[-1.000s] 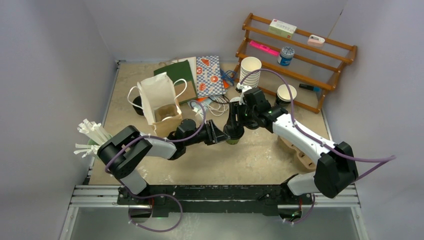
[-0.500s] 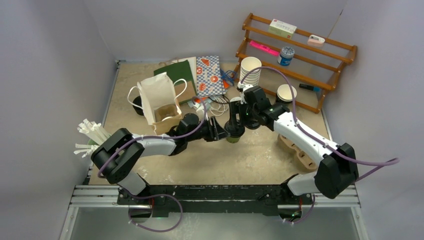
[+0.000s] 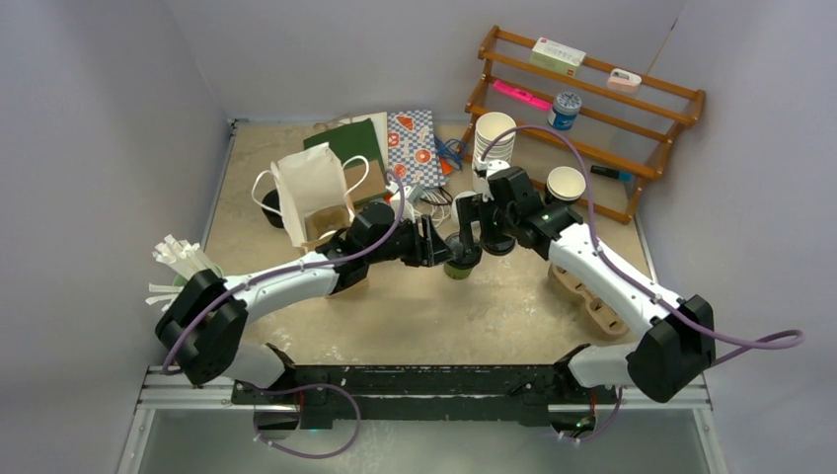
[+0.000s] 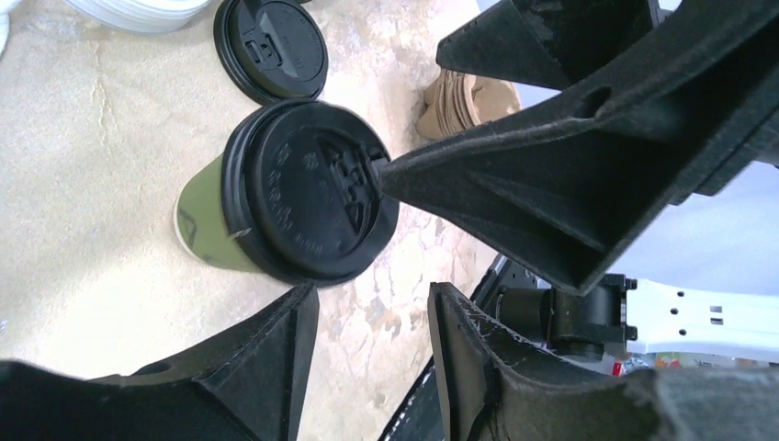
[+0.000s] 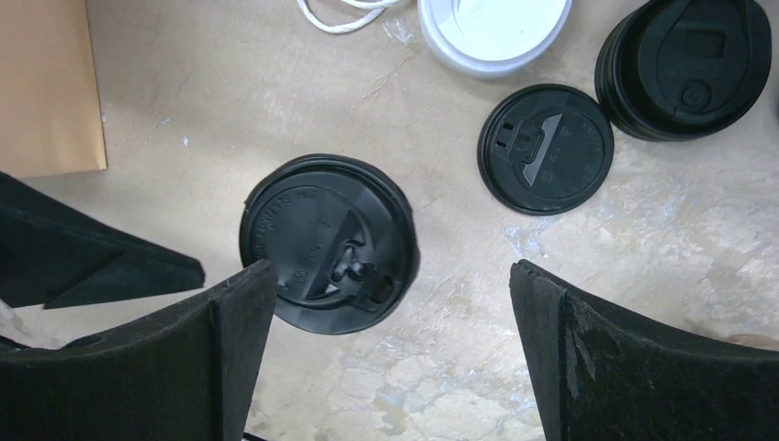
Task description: Pack the takeout coffee
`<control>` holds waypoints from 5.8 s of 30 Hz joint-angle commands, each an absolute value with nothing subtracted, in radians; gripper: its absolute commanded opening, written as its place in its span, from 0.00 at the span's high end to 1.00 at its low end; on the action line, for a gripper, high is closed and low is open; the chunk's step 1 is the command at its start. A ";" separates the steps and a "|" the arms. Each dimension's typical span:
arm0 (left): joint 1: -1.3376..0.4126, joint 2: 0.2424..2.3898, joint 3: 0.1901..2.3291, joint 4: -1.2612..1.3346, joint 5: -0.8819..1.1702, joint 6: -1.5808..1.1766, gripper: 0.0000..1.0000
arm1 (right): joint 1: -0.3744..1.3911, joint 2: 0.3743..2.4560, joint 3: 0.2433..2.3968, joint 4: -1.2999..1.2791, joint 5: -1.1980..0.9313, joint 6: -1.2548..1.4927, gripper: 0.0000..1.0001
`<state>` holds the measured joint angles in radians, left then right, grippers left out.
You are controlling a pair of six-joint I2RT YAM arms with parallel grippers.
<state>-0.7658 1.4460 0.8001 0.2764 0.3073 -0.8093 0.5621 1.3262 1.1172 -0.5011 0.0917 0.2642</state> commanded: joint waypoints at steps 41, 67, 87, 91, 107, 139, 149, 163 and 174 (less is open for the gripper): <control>-0.647 1.090 1.614 -0.893 -0.400 -0.226 0.42 | 0.690 1.563 1.295 -0.632 0.068 0.071 0.06; -0.641 0.989 1.433 -0.894 -0.758 -0.149 0.34 | 0.693 1.416 1.340 -0.652 0.078 0.143 0.20; -0.189 1.303 1.614 -0.877 -0.267 -0.117 0.21 | 0.693 1.310 1.322 -0.626 -0.037 0.166 0.24; -0.153 1.322 1.564 -0.913 -0.230 -0.152 0.20 | 0.692 1.304 1.321 -0.624 -0.037 0.167 0.24; -0.081 1.295 1.385 -0.829 -0.010 -0.193 1.00 | 0.692 1.261 1.369 -0.669 -0.022 0.180 0.30; -0.305 0.913 1.119 -0.426 0.458 -0.503 1.00 | 0.693 0.982 1.616 -0.905 0.183 0.132 0.32; -0.318 0.939 1.082 -0.528 0.404 -0.733 1.00 | 0.693 1.069 1.697 -0.917 0.161 0.150 0.33; -0.321 1.070 1.289 -0.690 0.101 -0.529 0.34 | 0.692 1.129 1.665 -0.866 0.093 0.160 0.33; -0.321 1.154 1.455 -0.672 0.377 0.250 0.27 | 0.692 1.135 1.697 -0.893 0.086 0.152 0.33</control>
<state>-0.3168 1.1347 1.4681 -0.7128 0.2405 -0.1024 0.6884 1.1370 1.6508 -0.8871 0.1013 0.1581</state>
